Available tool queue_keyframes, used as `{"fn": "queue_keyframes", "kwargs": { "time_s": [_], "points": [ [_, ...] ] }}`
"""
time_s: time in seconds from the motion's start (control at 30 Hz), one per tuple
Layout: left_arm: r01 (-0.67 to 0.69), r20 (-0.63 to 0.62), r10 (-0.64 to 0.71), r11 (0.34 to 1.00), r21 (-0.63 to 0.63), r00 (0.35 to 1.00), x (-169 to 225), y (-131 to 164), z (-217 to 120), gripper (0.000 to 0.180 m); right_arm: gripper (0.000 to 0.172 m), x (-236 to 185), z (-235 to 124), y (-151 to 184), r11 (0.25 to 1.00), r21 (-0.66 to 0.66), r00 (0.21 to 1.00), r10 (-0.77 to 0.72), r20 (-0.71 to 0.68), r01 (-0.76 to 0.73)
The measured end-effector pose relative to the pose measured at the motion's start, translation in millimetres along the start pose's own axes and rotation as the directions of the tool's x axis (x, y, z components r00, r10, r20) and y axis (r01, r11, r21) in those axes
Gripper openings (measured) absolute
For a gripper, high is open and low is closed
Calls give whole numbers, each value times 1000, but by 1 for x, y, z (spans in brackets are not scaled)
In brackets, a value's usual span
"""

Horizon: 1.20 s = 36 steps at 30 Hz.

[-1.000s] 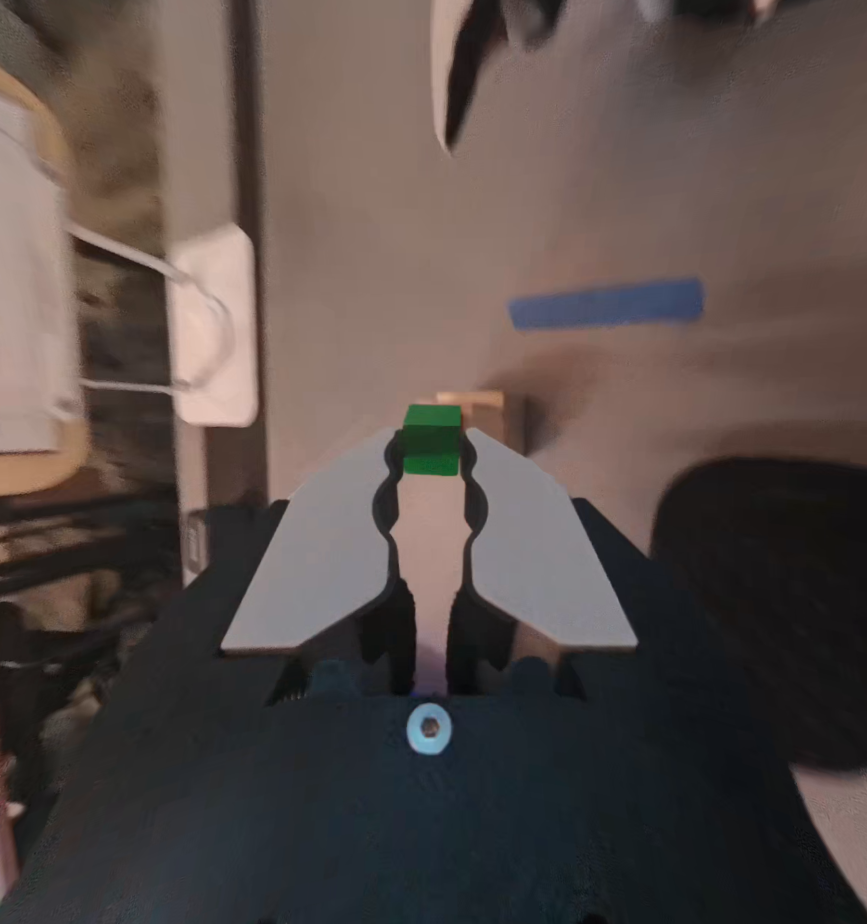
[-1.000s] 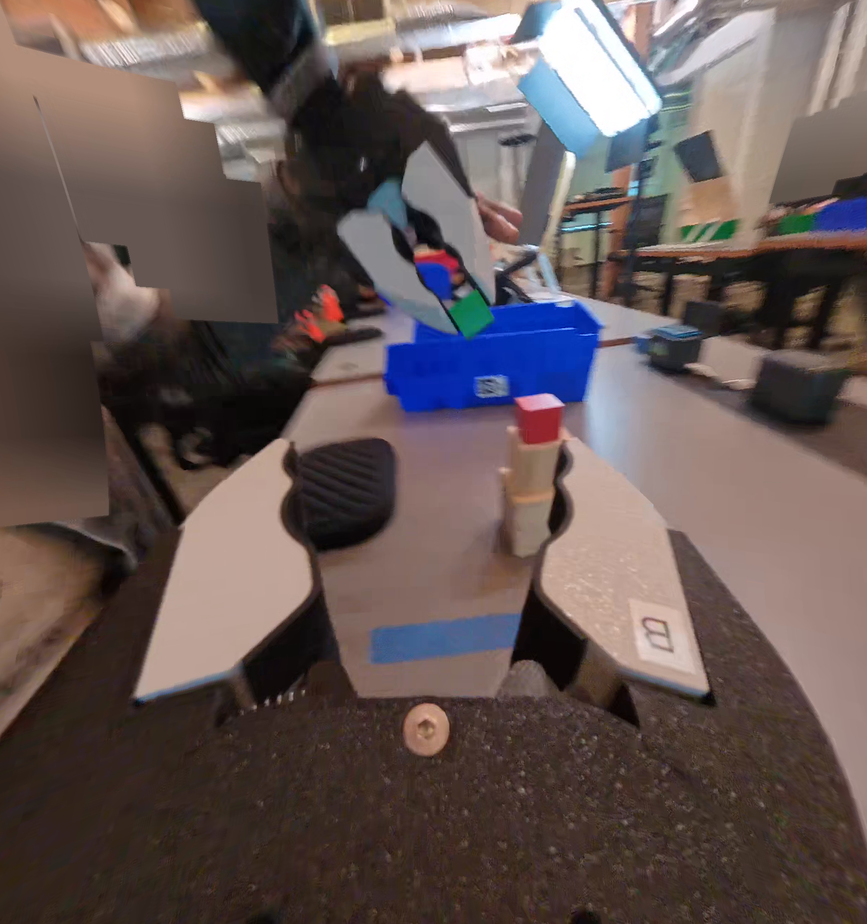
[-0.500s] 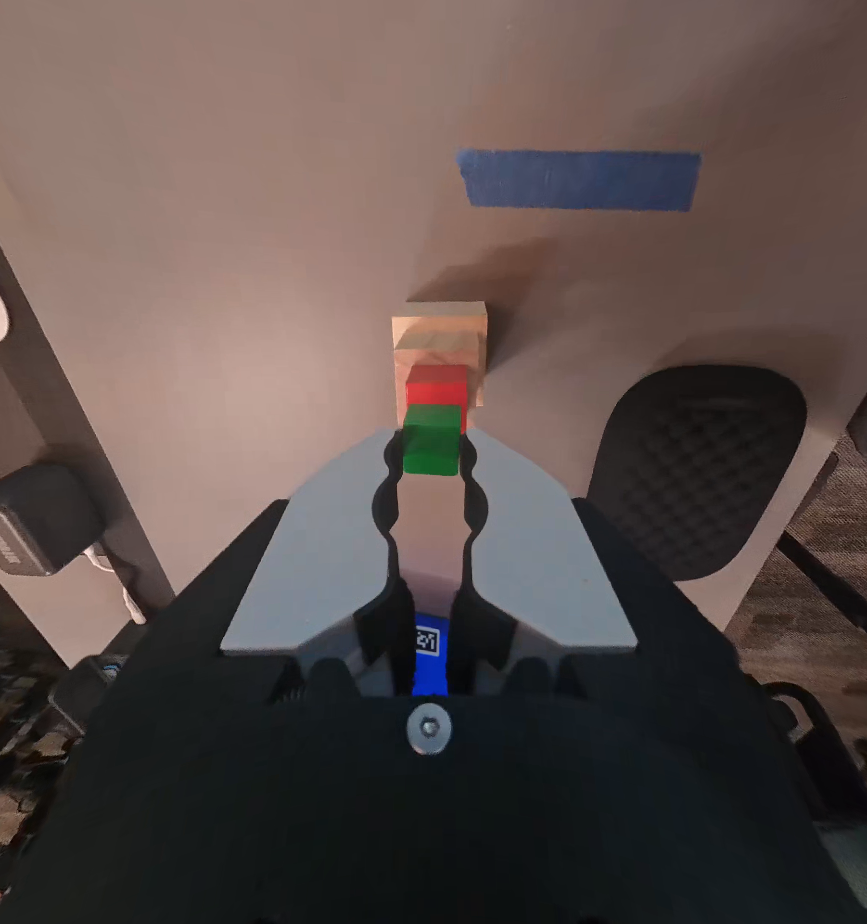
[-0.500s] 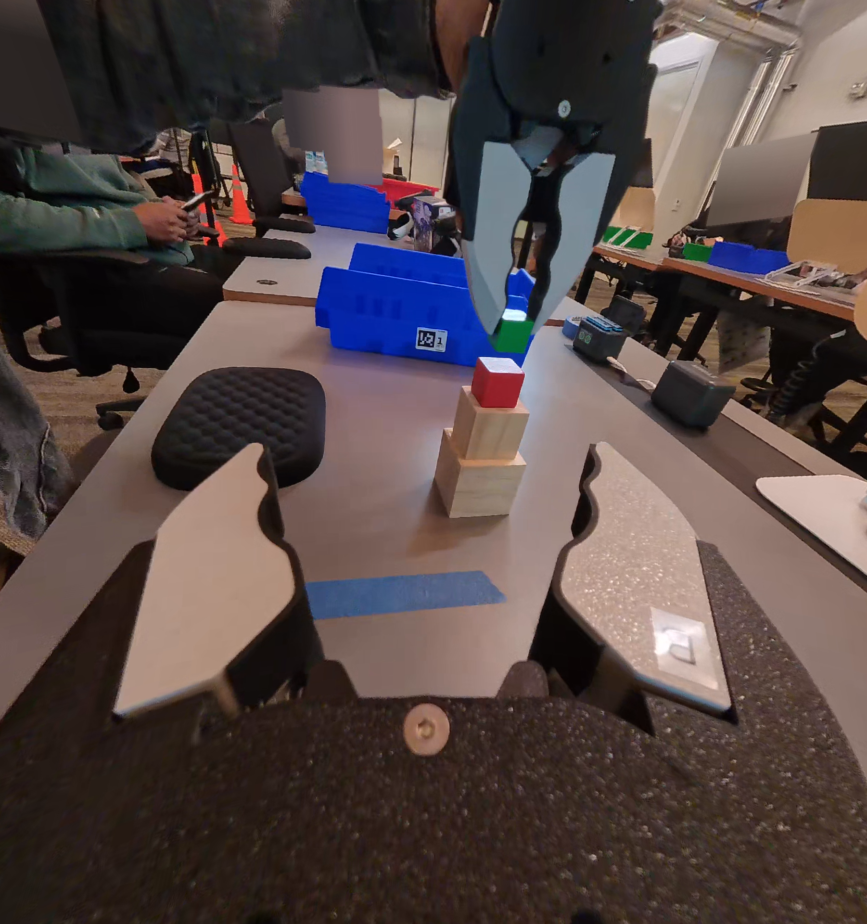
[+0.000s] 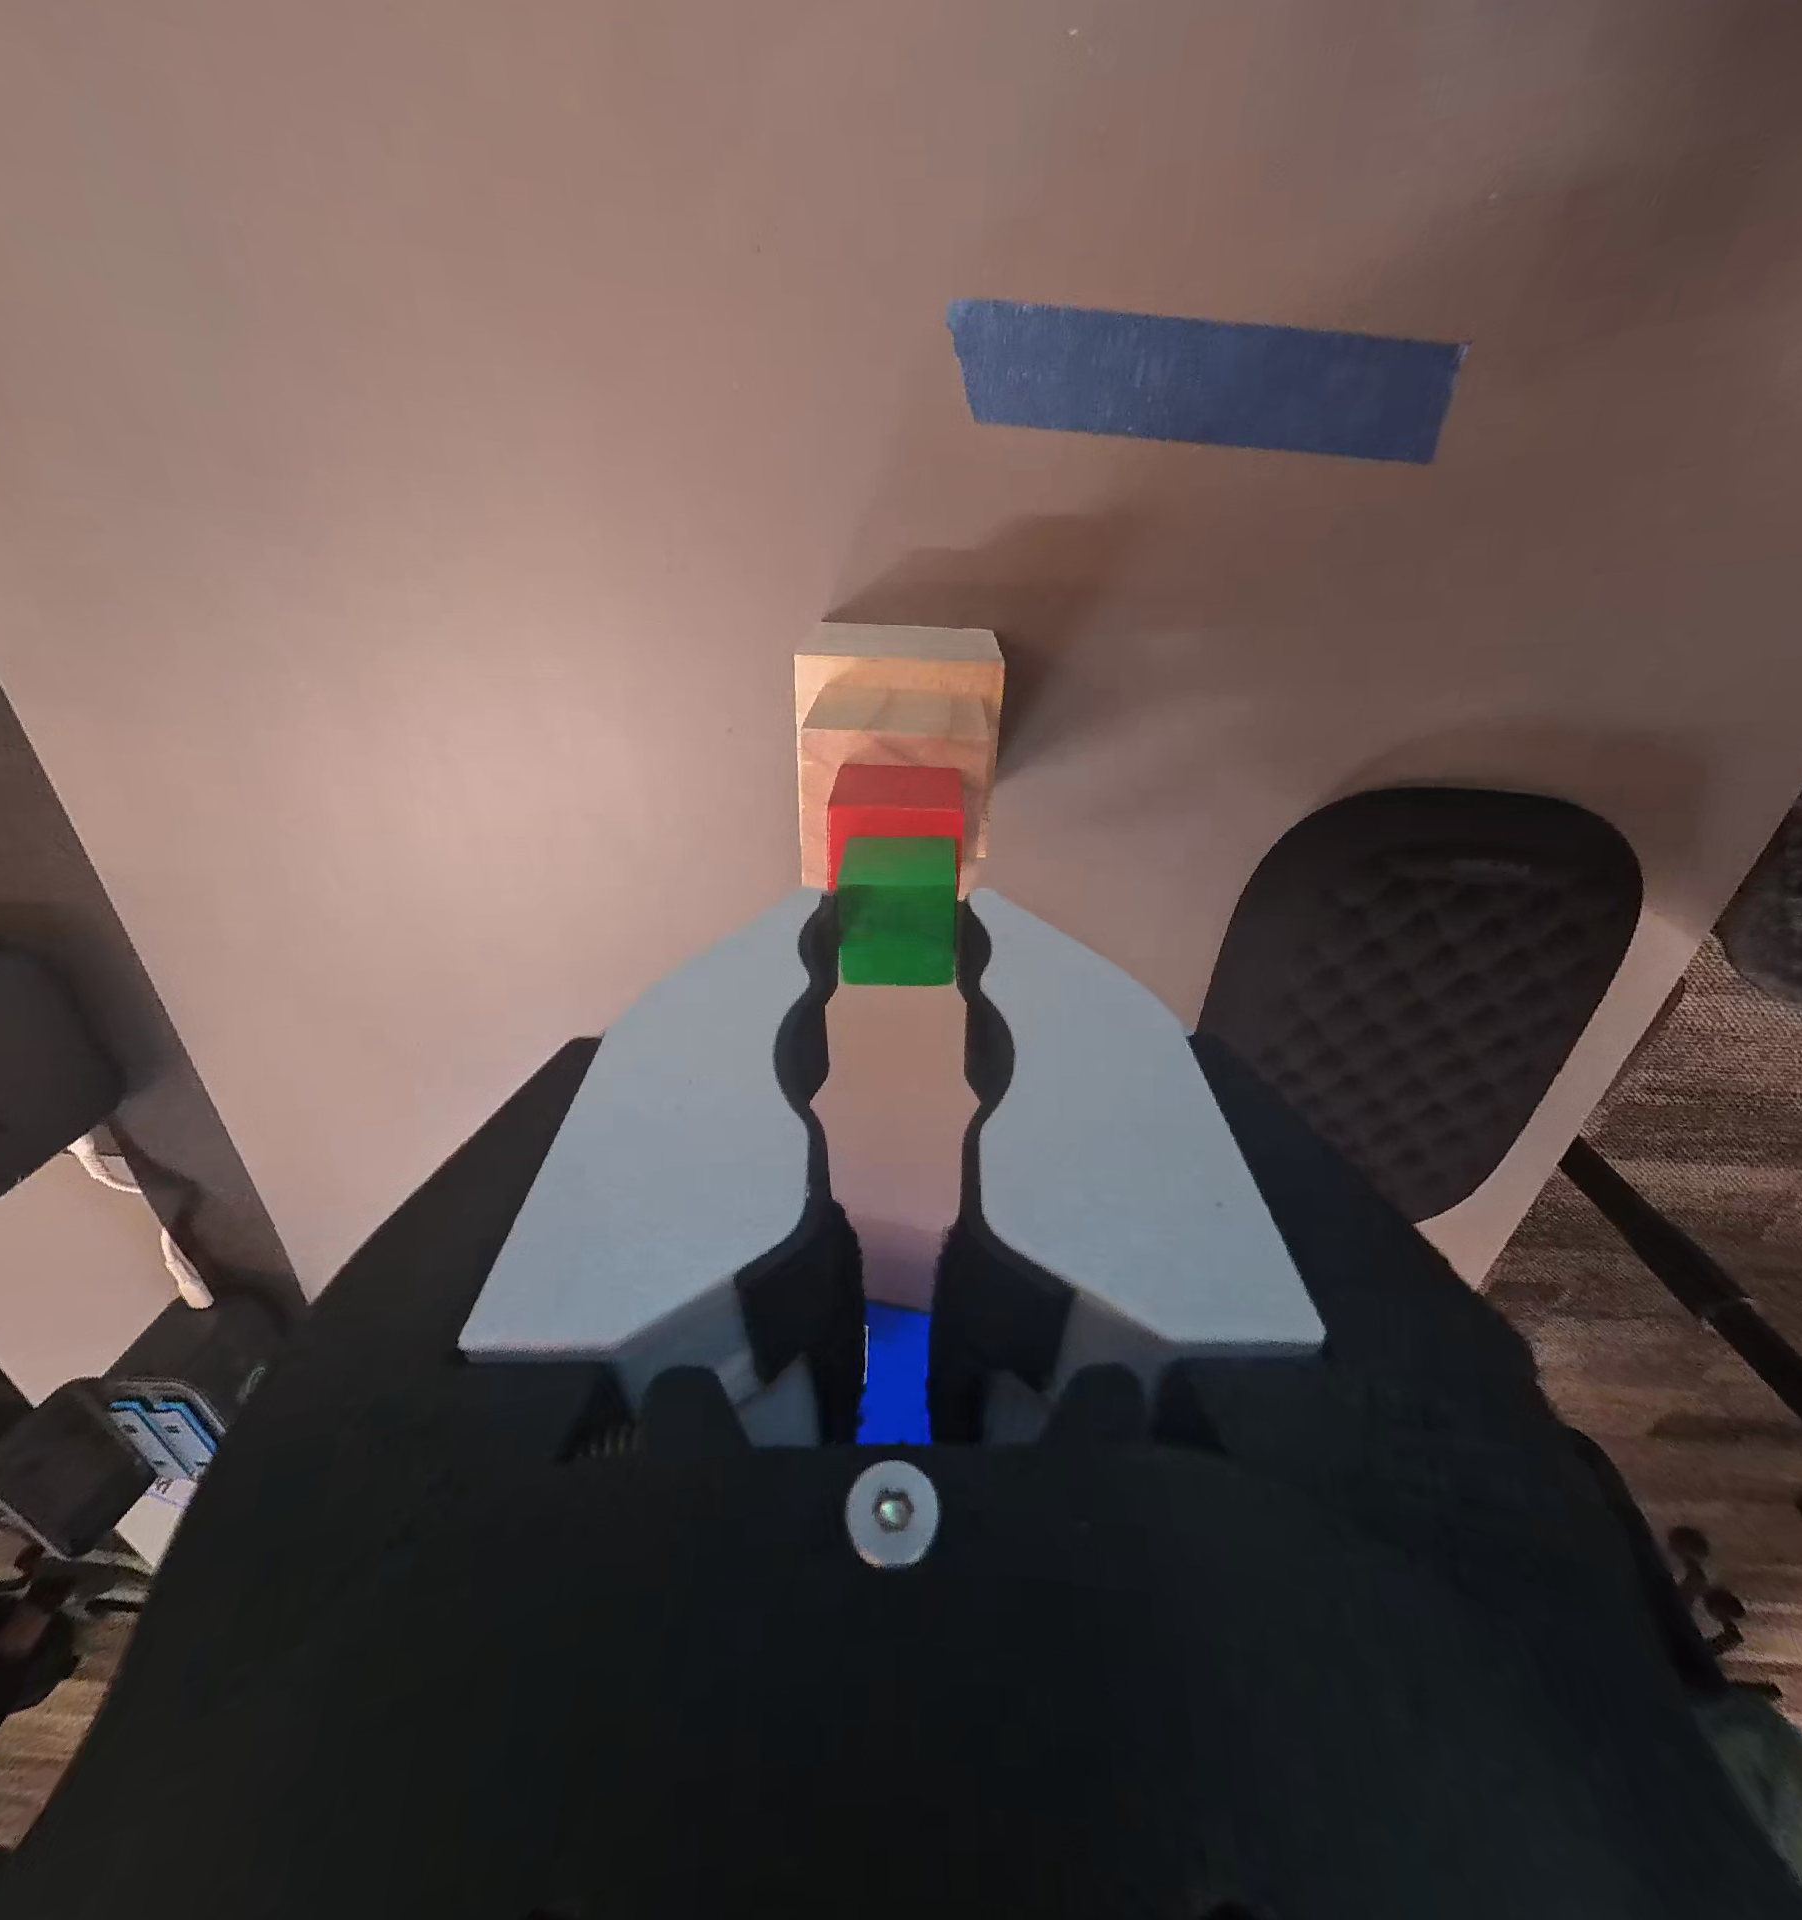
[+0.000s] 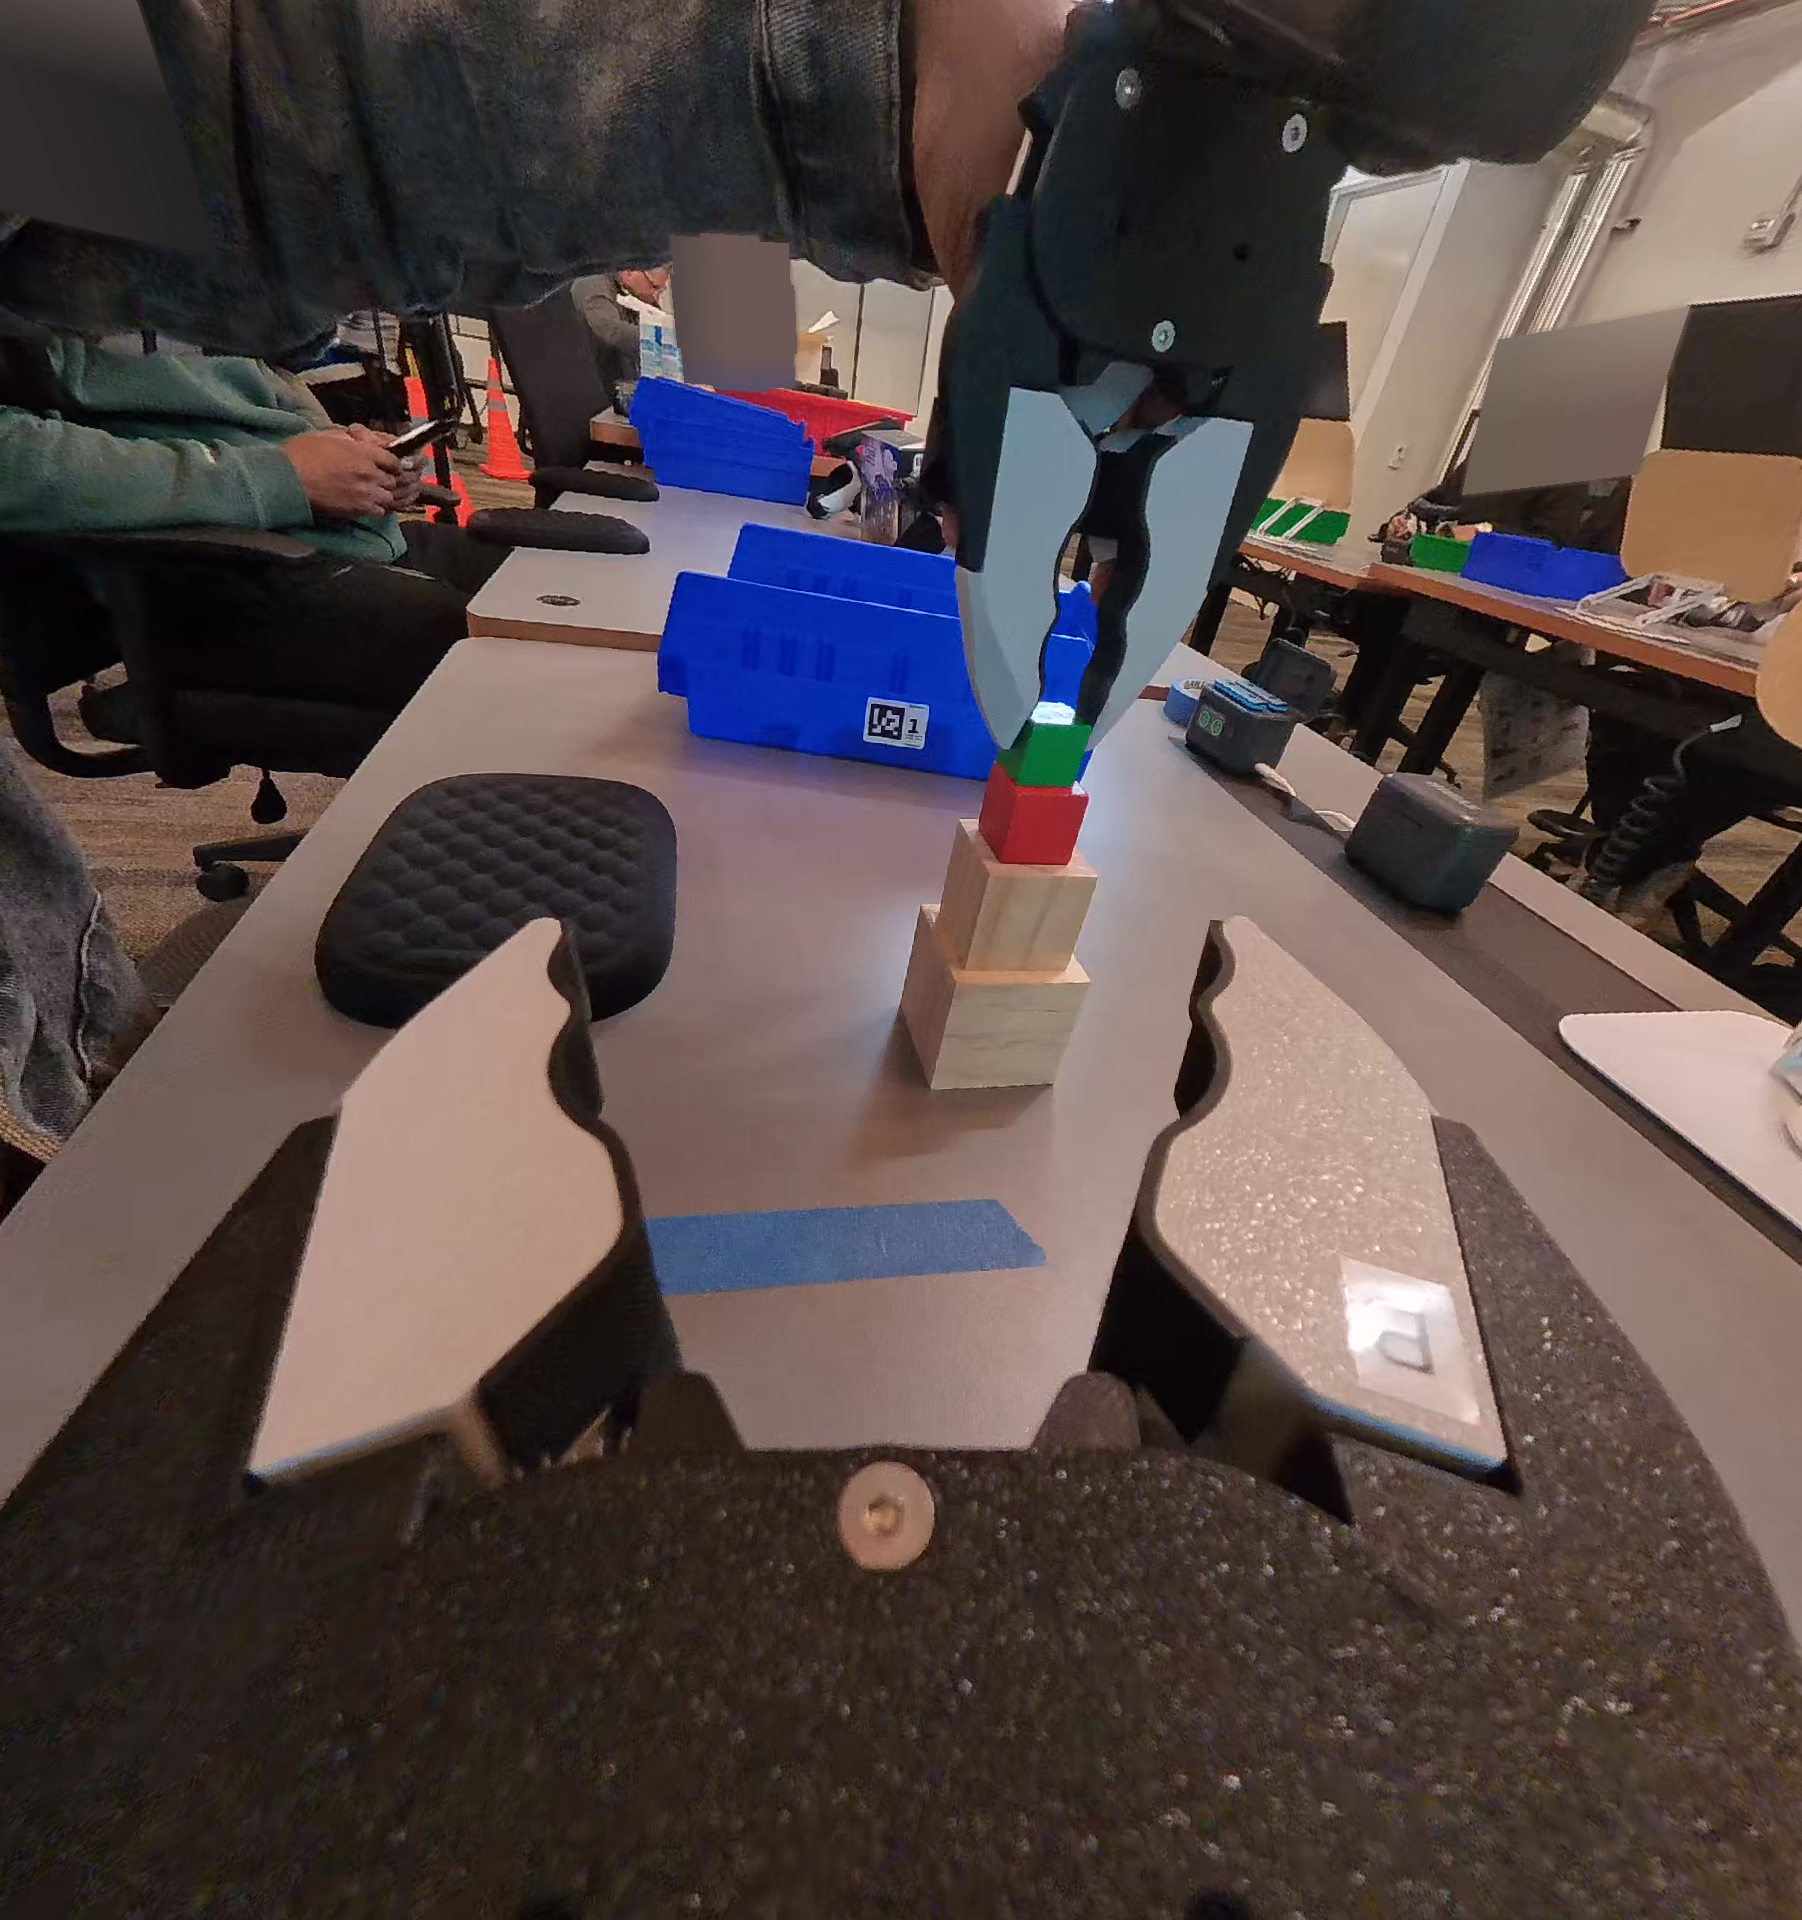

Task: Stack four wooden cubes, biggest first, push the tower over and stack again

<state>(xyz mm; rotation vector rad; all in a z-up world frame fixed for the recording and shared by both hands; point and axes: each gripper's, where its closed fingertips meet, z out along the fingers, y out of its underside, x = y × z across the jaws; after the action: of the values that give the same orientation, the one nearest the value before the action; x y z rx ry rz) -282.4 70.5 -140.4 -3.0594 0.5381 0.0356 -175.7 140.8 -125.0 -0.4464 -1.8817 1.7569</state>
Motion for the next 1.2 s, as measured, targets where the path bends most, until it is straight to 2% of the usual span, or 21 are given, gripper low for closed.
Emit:
{"fn": "queue_keyframes", "kwargs": {
  "time_s": [0.3, 0.47, 0.57, 0.63, 0.7, 0.77, 0.83, 0.9, 0.97, 1.1, 1.2],
  "points": [
    [3, -1, -3, 1000, 4, 1000, -1, -2, 0, 24, 109, 0, 0, 1, 1000, -2, 1000, 3, 4, -3],
    [3, 21, -4, 998, 63, 1000, -1, -4, -8, 44, 111, 0, 0, 3, 1000, -9, 1000, 6, 2, -6],
    [37, 92, -62, 967, 250, 994, -6, -16, -25, 73, 115, 1, 0, 4, 1000, -15, 1000, 9, -5, -9],
    [46, 149, -125, 893, 447, 981, -7, -28, -42, 104, 120, 2, 1, 5, 1000, -15, 1000, 18, -10, -18],
    [8, 220, -196, 764, 645, 956, -6, -37, -61, 127, 129, 4, 2, 6, 999, -19, 999, 31, -23, -31],
    [-62, 275, -269, 602, 796, 923, 2, -40, -79, 131, 143, 7, 3, 9, 999, -25, 998, 38, -44, -40],
    [-114, 266, -348, 401, 909, 899, 17, -41, -92, 136, 147, 9, 4, 11, 999, -30, 998, 37, -58, -39],
    [-102, 181, -417, 203, 974, 891, 33, -36, -97, 137, 147, 11, 4, 11, 999, -24, 996, 44, -72, -45],
    [-49, 78, -444, 75, 996, 893, 45, -28, -89, 137, 147, 12, 4, 10, 999, -10, 996, 52, -76, -53],
    [8, -25, -483, -37, 999, 875, 50, -9, -70, 137, 147, 13, 4, 13, 998, -21, 995, 54, -78, -56],
    [39, -58, -510, -47, 998, 858, 47, -2, -60, 136, 147, 12, 4, 15, 998, -29, 996, 52, -76, -54]
  ]
}}
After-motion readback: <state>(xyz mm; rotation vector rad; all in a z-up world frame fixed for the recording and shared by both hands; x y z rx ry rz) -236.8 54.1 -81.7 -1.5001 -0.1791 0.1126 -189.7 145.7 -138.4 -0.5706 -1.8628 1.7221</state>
